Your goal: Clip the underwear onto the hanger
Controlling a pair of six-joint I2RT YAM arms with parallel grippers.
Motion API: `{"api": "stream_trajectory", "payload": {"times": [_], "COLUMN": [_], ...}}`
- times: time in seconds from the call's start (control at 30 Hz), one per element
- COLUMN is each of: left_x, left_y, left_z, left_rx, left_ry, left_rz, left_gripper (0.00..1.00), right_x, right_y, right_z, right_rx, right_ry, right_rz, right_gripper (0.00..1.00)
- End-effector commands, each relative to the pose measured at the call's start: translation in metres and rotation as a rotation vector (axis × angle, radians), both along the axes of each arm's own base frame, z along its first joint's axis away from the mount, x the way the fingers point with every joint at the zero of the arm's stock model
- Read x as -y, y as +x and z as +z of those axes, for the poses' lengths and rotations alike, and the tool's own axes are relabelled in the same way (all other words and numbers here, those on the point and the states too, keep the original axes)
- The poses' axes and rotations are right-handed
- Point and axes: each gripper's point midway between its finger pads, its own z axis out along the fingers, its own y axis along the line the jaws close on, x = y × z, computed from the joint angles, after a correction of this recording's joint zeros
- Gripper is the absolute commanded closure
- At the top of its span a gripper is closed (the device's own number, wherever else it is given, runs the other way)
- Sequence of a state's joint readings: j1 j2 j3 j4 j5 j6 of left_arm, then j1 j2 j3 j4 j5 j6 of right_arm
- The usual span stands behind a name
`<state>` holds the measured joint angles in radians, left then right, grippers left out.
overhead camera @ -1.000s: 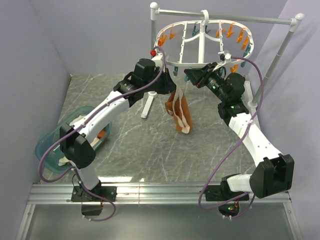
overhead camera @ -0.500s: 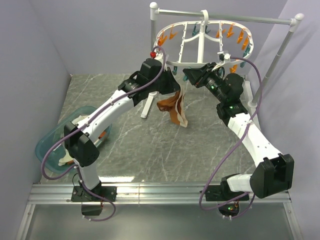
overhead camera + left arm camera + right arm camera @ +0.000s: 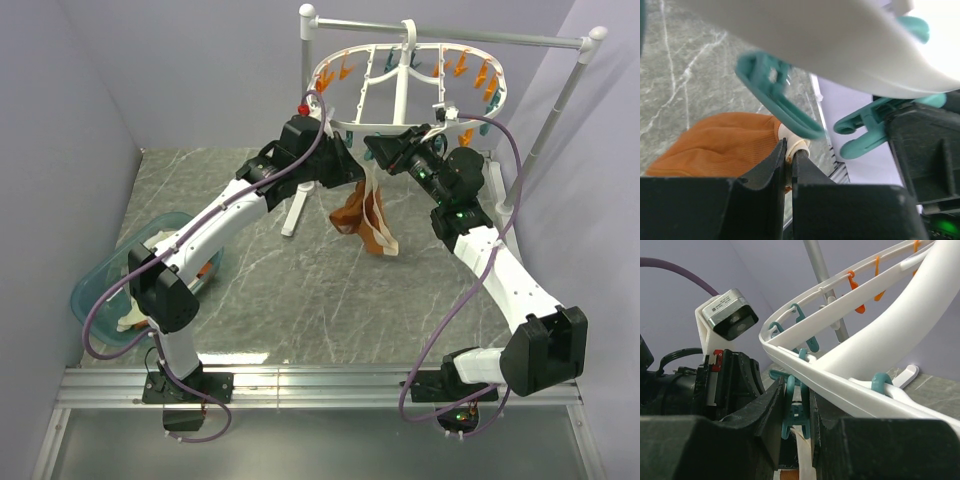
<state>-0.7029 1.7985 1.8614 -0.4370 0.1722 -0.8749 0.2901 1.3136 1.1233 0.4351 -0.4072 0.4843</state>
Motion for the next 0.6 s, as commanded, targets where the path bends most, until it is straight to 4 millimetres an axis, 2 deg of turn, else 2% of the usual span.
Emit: {"api": "stream_trajectory", "payload": {"times": [0.0,0.57], "left_x": [0.006,0.004], "left_y": [-0.004,-0.001], "left_z": [0.046,0.057], "left_rx": [0.06,0.013], "left_ry": [-0.107,-0.191], "left_rz": [-0.022,-0.037], "left_gripper": [1.0,1.0], "right_x": [-0.025,-0.032], "right_y": [-0.018,-0.025], "right_z": [0.004,-0.006], "right_rx": [0.047,0.09], "right_ry": [-0.016,-0.081], "right_rz": [0.12,0.146], "right_gripper": [1.0,1.0]}}
